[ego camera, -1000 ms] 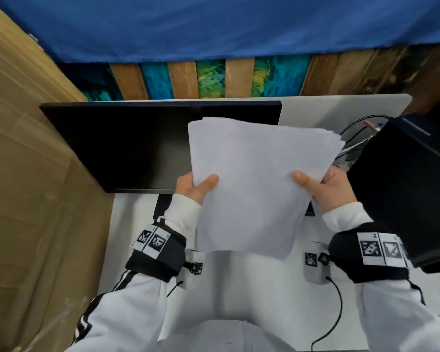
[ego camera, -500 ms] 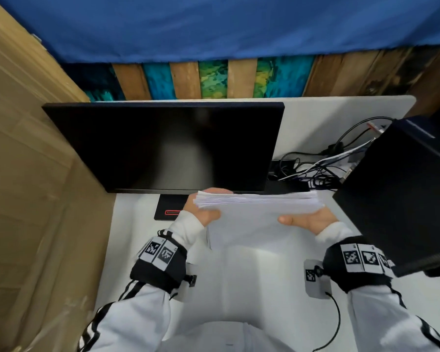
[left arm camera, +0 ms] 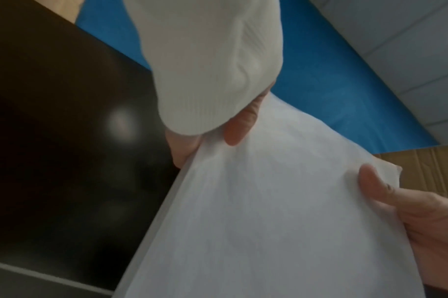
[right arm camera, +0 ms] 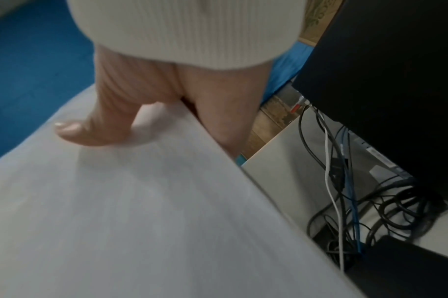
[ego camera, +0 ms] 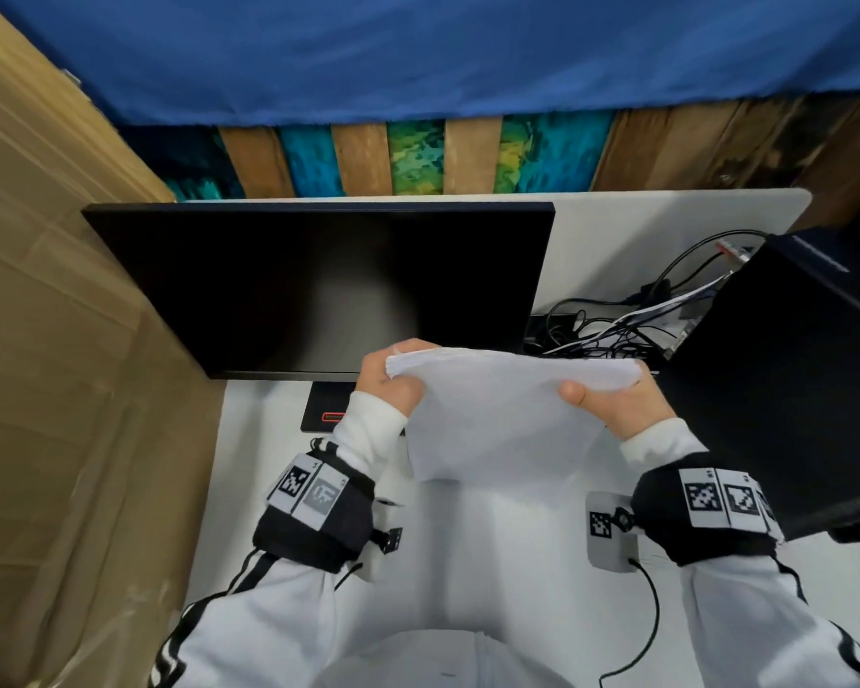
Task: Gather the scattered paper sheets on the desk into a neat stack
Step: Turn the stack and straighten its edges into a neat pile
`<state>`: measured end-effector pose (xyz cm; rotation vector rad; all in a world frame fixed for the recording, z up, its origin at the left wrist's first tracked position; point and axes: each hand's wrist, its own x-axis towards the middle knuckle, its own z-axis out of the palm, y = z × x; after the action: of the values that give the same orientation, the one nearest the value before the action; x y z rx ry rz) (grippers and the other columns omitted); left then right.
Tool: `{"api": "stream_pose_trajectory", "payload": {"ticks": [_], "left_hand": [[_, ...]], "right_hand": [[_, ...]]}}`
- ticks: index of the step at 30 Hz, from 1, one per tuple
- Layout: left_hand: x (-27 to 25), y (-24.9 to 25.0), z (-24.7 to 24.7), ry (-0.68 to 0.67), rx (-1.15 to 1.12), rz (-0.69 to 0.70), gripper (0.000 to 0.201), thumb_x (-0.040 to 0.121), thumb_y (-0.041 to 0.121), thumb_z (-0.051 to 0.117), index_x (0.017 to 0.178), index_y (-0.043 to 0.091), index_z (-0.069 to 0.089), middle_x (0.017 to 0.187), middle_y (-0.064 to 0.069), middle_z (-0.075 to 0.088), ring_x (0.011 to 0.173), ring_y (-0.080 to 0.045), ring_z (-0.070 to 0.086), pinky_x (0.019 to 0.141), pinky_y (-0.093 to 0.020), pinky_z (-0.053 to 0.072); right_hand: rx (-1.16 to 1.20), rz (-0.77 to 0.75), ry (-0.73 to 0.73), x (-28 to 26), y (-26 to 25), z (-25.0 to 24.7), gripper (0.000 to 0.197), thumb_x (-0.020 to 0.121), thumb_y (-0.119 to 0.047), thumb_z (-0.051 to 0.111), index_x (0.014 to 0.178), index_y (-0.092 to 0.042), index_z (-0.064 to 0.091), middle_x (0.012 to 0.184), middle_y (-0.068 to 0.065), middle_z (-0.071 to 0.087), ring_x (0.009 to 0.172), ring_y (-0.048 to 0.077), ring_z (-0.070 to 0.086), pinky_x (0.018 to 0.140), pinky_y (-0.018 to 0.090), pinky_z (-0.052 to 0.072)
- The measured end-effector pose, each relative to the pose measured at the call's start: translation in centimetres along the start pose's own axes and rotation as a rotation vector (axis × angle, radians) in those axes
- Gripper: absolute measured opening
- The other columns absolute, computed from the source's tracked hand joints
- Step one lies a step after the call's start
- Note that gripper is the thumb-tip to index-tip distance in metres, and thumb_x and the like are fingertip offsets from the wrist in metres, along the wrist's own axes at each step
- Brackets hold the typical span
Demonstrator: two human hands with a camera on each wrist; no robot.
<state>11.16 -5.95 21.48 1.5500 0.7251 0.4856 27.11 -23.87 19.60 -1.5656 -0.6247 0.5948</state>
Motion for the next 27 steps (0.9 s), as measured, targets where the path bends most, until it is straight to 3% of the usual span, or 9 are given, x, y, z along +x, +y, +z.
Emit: {"api": "stream_pose_trajectory", "payload": {"ticks": [2, 4, 6, 8, 11, 14, 19, 24, 27], "left_hand": [[-0.3, -0.5, -0.4, 0.030, -0.059, 0.030, 0.037, 0.055, 0.002, 0.043, 0.080, 0.009, 0.070, 0.071, -0.001, 0.067, 0.060, -0.005, 0.061, 0.055, -0.019, 0.049], [-0.4, -1.5, -0.4, 0.059, -0.103, 0.008, 0.034, 0.055, 0.004, 0.045, 0.080, 0.009, 0.068, 0.075, -0.004, 0.065, 0.063, -0.007, 0.060, 0.061, -0.022, 0.049], [-0.8, -1.9, 0.0, 0.092, -0.163, -0.024, 0.029, 0.056, 0.007, 0.047, 0.079, 0.011, 0.066, 0.070, 0.000, 0.064, 0.056, 0.002, 0.060, 0.058, -0.017, 0.050], [-1.0, -2.0, 0.4, 0.110, -0.221, -0.046, 0.025, 0.058, 0.008, 0.047, 0.074, 0.015, 0.065, 0.063, 0.007, 0.064, 0.051, 0.004, 0.058, 0.053, -0.018, 0.048], [-1.0, -1.4, 0.2, 0.099, -0.275, -0.008, 0.022, 0.061, 0.006, 0.045, 0.071, 0.016, 0.061, 0.054, 0.015, 0.061, 0.050, 0.003, 0.055, 0.052, -0.017, 0.045], [-1.3, -0.5, -0.3, 0.055, -0.272, 0.085, 0.024, 0.067, 0.005, 0.043, 0.080, 0.011, 0.062, 0.060, 0.017, 0.065, 0.058, 0.006, 0.058, 0.055, -0.005, 0.046], [-1.8, -1.2, -0.6, 0.050, -0.185, 0.056, 0.037, 0.071, 0.015, 0.046, 0.102, 0.005, 0.063, 0.085, -0.003, 0.063, 0.074, -0.011, 0.058, 0.064, -0.028, 0.047], [-1.0, -1.2, -0.4, 0.089, -0.234, 0.102, 0.032, 0.076, 0.013, 0.045, 0.098, -0.003, 0.062, 0.082, -0.002, 0.062, 0.062, 0.005, 0.059, 0.056, -0.006, 0.047], [-0.7, -1.1, -0.8, 0.095, -0.235, 0.141, 0.028, 0.080, 0.008, 0.043, 0.098, -0.003, 0.062, 0.079, 0.005, 0.064, 0.064, 0.008, 0.060, 0.058, -0.002, 0.046]], "right_hand": [[0.040, 0.004, -0.068, -0.7, 0.1, 0.0, 0.051, 0.040, -0.033, 0.089, 0.087, -0.026, 0.072, 0.077, -0.020, 0.076, 0.076, -0.007, 0.069, 0.067, 0.006, 0.051], [0.027, 0.031, -0.067, -1.1, 0.8, 0.4, 0.049, 0.045, -0.041, 0.087, 0.089, -0.028, 0.070, 0.079, -0.017, 0.076, 0.078, -0.009, 0.068, 0.068, 0.006, 0.051], [0.019, 0.056, 0.025, -0.9, 1.8, 0.9, 0.024, 0.065, -0.015, 0.081, 0.078, -0.024, 0.063, 0.059, -0.016, 0.071, 0.060, -0.013, 0.064, 0.060, 0.005, 0.048], [-0.045, 0.075, 0.096, -0.9, 2.3, 1.5, 0.026, 0.077, 0.002, 0.068, 0.071, -0.023, 0.062, 0.049, -0.020, 0.068, 0.054, -0.007, 0.063, 0.057, 0.006, 0.048], [-0.047, 0.045, 0.132, -0.8, 1.8, 1.7, 0.028, 0.080, 0.004, 0.064, 0.069, -0.022, 0.063, 0.050, -0.025, 0.067, 0.051, -0.010, 0.062, 0.052, 0.002, 0.046], [0.013, -0.020, 0.140, -0.9, 0.9, 1.6, 0.028, 0.079, 0.005, 0.063, 0.070, -0.022, 0.061, 0.049, -0.026, 0.066, 0.050, -0.012, 0.061, 0.049, 0.002, 0.045], [-0.048, -0.082, 0.052, -1.0, 0.3, 1.8, 0.025, 0.077, 0.006, 0.065, 0.082, -0.019, 0.065, 0.064, -0.027, 0.070, 0.061, -0.012, 0.061, 0.052, 0.003, 0.044], [-0.056, -0.118, 0.043, -0.5, -0.5, 2.5, 0.031, 0.079, 0.004, 0.064, 0.069, -0.024, 0.073, 0.060, -0.021, 0.071, 0.059, -0.007, 0.062, 0.055, 0.004, 0.045], [-0.044, -0.144, 0.030, -0.5, -1.0, 2.7, 0.017, 0.078, 0.003, 0.065, 0.082, -0.011, 0.073, 0.062, -0.022, 0.071, 0.062, -0.007, 0.063, 0.056, 0.005, 0.045]]}}
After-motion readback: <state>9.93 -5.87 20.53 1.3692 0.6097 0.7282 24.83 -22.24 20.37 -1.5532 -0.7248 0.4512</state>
